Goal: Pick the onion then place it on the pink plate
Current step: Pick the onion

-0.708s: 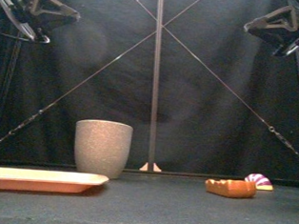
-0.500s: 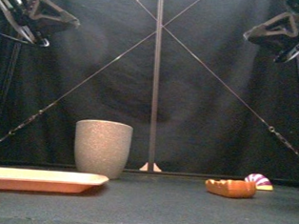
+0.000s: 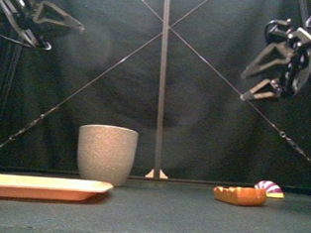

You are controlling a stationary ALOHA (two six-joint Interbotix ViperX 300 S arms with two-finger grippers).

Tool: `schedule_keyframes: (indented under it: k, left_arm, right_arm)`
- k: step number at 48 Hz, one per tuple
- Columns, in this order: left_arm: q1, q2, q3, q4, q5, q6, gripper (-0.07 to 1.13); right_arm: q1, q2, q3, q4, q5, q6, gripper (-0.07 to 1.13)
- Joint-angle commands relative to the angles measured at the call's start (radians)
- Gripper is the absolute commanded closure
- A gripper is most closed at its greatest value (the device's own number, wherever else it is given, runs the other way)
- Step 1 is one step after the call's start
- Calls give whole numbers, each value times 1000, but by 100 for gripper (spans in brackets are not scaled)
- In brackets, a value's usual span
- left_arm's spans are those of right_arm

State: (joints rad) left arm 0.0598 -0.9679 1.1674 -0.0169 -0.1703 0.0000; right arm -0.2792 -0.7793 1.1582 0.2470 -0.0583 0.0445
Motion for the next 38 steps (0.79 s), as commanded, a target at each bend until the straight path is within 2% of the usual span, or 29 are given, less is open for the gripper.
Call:
schedule_keyframes:
  k: [1, 13, 21, 28, 38]
  left_arm:
    - [2, 2, -14, 0, -3, 2, 83]
    - [15, 2, 5, -2, -5, 2, 83]
    - [23, 2, 9, 0, -5, 2, 83]
    - [23, 2, 12, -2, 0, 2, 83]
    - [23, 2, 23, -2, -2, -2, 83]
  right_arm:
    - [-40, 77, 12, -6, 34, -3, 4]
    - [-63, 324, 6, -38, 78, -3, 4]
    - [-123, 479, -52, -91, 103, -3, 4]
    - [-172, 554, -98, -132, 161, -2, 4]
    - [-184, 611, -110, -156, 202, -2, 4]
